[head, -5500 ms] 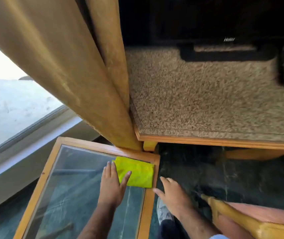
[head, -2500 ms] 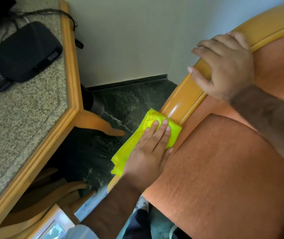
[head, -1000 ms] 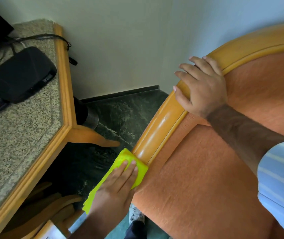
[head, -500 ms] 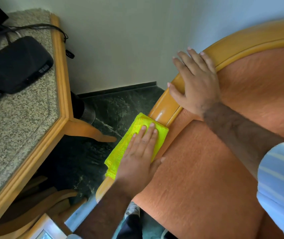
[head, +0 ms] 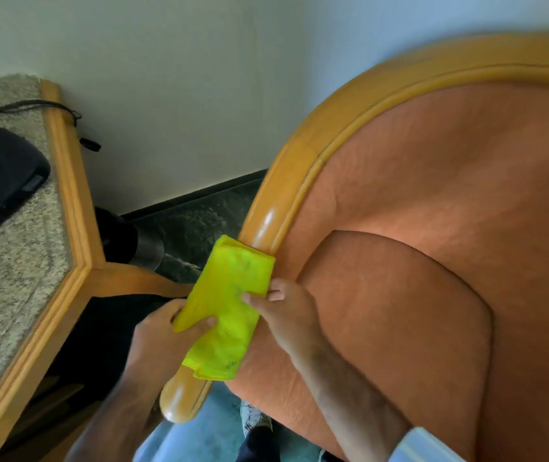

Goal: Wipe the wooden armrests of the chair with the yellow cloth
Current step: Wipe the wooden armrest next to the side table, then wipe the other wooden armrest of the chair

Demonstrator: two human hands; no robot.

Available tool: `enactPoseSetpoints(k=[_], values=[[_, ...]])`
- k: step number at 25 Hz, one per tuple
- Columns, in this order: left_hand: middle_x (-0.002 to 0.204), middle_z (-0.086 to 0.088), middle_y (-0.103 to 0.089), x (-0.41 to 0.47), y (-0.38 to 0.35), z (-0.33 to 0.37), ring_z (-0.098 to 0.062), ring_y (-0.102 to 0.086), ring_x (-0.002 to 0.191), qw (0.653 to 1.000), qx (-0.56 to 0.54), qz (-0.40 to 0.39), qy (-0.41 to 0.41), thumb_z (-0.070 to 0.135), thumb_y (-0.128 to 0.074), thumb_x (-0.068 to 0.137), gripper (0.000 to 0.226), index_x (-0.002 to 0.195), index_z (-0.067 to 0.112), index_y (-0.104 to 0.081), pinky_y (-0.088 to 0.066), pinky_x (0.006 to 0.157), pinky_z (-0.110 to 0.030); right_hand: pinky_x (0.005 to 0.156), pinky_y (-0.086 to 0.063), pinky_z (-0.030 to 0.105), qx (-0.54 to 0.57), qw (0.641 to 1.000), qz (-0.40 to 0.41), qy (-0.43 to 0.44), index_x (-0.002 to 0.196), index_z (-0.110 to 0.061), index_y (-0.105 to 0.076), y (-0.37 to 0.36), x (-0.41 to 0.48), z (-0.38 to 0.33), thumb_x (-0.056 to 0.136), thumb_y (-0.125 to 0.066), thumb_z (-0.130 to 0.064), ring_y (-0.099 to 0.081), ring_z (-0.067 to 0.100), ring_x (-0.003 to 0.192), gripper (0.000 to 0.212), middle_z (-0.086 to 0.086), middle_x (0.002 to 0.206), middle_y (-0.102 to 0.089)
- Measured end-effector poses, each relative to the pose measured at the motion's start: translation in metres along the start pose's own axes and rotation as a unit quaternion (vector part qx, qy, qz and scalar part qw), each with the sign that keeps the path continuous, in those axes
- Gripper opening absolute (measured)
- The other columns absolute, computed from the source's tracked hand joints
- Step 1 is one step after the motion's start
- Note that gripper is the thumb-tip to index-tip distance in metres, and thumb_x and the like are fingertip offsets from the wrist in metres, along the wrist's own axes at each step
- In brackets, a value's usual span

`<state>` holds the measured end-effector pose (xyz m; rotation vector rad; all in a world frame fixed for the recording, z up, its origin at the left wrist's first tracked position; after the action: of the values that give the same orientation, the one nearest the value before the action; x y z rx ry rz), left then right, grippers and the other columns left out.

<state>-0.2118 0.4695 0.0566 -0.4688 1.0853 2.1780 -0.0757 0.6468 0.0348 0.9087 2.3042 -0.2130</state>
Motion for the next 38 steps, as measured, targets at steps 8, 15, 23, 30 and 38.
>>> enactPoseSetpoints(k=[8,15,23,30,38], values=[[0.107,-0.004,-0.083,-0.074,-0.109,0.111,-0.031,-0.079,0.098,0.965,-0.167,-0.202,-0.004,0.016,-0.085,0.063,0.055,0.116,0.017,-0.072,-0.064,0.086,-0.052,0.07,-0.052,0.035,0.109,0.982,0.119,0.097,0.085,-0.015,-0.077,0.151,-0.085,-0.029,0.079,-0.086,-0.02,-0.066,0.013,0.075,0.012,0.011,0.08,-0.075],[0.098,-0.005,-0.085,-0.2,-0.284,0.195,-0.026,-0.08,0.089,0.924,-0.126,-0.352,-0.078,0.003,-0.086,0.071,0.038,0.106,0.011,-0.077,-0.064,0.066,-0.032,0.094,-0.058,0.036,-0.035,0.939,0.335,0.068,0.12,-0.017,-0.078,0.348,-0.238,0.042,0.095,-0.075,-0.017,-0.071,0.014,0.105,0.025,0.001,0.116,-0.078],[0.095,0.0,-0.084,-0.328,-0.452,0.139,-0.019,-0.079,0.089,0.905,0.003,-0.404,-0.132,0.015,-0.089,0.076,0.024,0.092,0.026,-0.076,-0.064,0.085,-0.052,0.08,-0.058,0.021,-0.068,0.827,0.557,-0.018,0.113,-0.019,-0.079,0.422,-0.364,0.204,0.093,-0.079,-0.014,-0.07,0.008,0.085,0.021,-0.008,0.097,-0.073],[0.104,-0.003,-0.076,-0.31,-0.463,0.145,-0.025,-0.074,0.097,0.889,0.174,-0.324,-0.272,0.071,-0.067,0.083,0.047,0.099,0.028,-0.063,-0.06,0.087,-0.05,0.117,-0.042,0.04,-0.133,0.848,0.512,-0.032,0.148,-0.01,-0.052,0.416,-0.332,0.252,0.101,-0.07,-0.029,-0.05,0.031,0.141,0.054,0.013,0.149,-0.056],[0.17,-0.009,-0.026,-0.29,-0.516,0.343,-0.03,-0.021,0.159,0.402,0.396,-0.132,-0.815,0.063,-0.015,0.104,0.082,0.16,0.006,-0.032,-0.017,0.128,-0.062,0.124,-0.027,0.048,-0.37,0.807,0.46,-0.028,0.162,-0.009,-0.029,0.334,-0.298,0.26,0.102,-0.042,-0.067,-0.021,0.026,0.161,0.084,0.008,0.173,-0.023]])
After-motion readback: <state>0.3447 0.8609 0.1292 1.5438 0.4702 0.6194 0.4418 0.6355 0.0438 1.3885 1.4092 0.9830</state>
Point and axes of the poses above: each hand's wrist, its own x-axis towards the middle knuckle, its own y-axis out of the back of the hand, z = x × y, the point moved 6 cm from there along x, towards the middle knuckle
